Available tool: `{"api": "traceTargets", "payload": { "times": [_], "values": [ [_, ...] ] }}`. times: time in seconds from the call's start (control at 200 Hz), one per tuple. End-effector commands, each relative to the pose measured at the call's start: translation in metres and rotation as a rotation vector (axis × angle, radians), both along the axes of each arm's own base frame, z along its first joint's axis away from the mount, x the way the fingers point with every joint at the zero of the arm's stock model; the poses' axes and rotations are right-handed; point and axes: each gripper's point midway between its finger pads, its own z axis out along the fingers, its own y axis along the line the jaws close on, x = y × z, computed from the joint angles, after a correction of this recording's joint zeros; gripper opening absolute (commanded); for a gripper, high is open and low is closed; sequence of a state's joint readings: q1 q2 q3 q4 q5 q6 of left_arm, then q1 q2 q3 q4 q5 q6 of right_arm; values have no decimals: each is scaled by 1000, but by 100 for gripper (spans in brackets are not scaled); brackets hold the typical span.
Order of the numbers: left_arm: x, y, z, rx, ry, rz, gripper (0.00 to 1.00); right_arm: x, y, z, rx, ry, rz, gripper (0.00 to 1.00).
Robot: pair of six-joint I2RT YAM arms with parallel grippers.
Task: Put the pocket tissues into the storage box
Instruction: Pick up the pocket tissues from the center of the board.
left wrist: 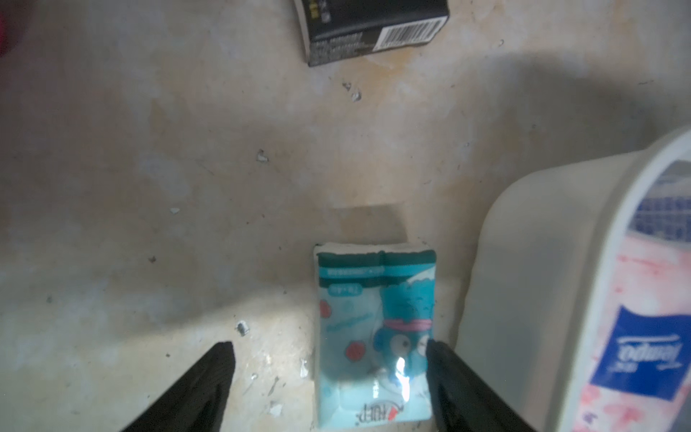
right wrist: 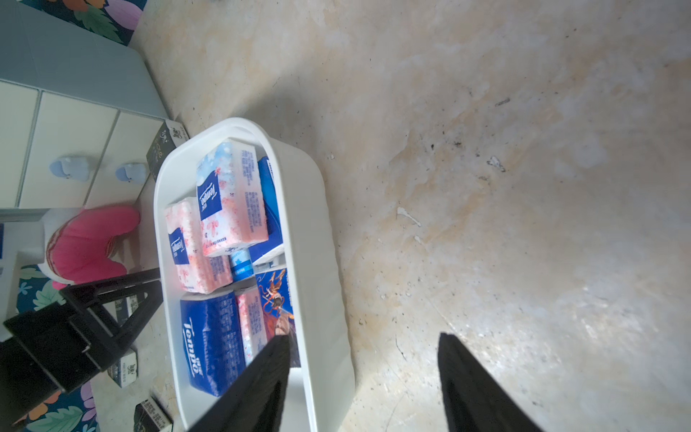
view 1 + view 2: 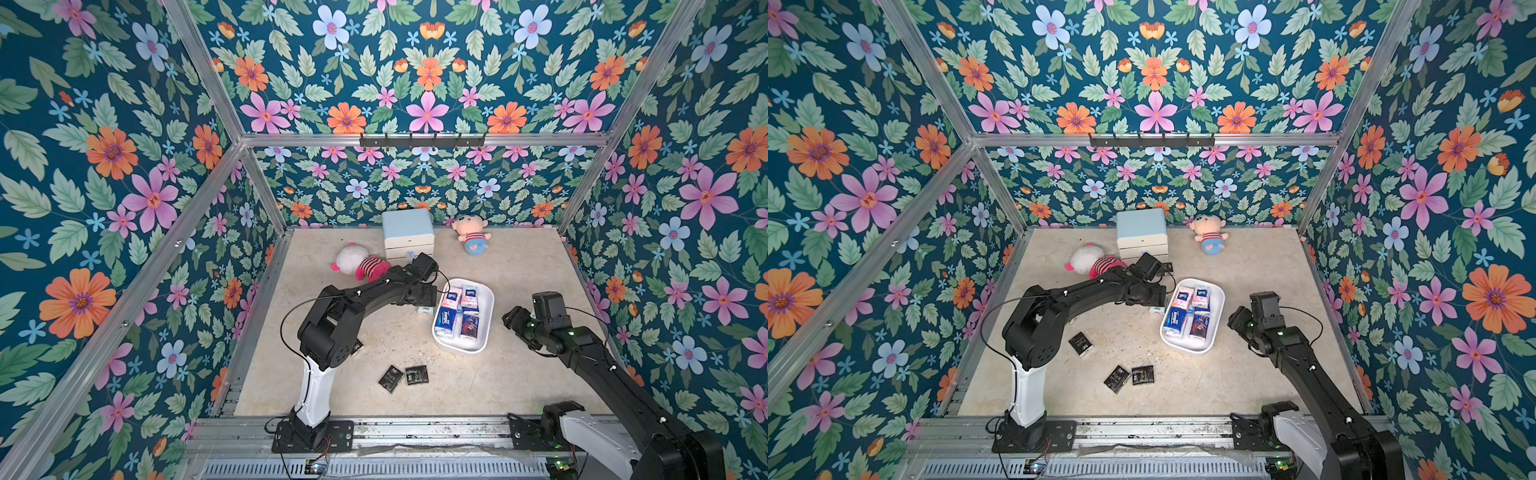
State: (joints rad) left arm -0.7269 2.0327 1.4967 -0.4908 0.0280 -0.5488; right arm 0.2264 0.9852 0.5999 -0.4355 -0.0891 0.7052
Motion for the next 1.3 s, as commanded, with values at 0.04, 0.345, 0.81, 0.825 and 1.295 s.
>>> {"api": "traceTargets", "payload": {
  "times": [0.04, 0.345, 0.81, 0.825, 1.295],
  "values": [
    [1, -14, -3, -67, 24, 8, 85, -3, -3, -4, -24, 14, 1, 68],
    [-4, -15, -21, -52, 80, 7, 85, -3, -1, -8, -16, 22, 7, 69],
    [-2, 1, -26, 49, 64, 20, 51, -5, -1, -12, -11, 27, 6, 69],
    [-2, 2, -26, 51, 63, 21, 51, -5, -1, -11, -10, 24, 6, 69],
    [-14, 8, 60, -71, -41, 111, 51, -4, 5, -15, -16, 37, 66, 69]
  ]
}}
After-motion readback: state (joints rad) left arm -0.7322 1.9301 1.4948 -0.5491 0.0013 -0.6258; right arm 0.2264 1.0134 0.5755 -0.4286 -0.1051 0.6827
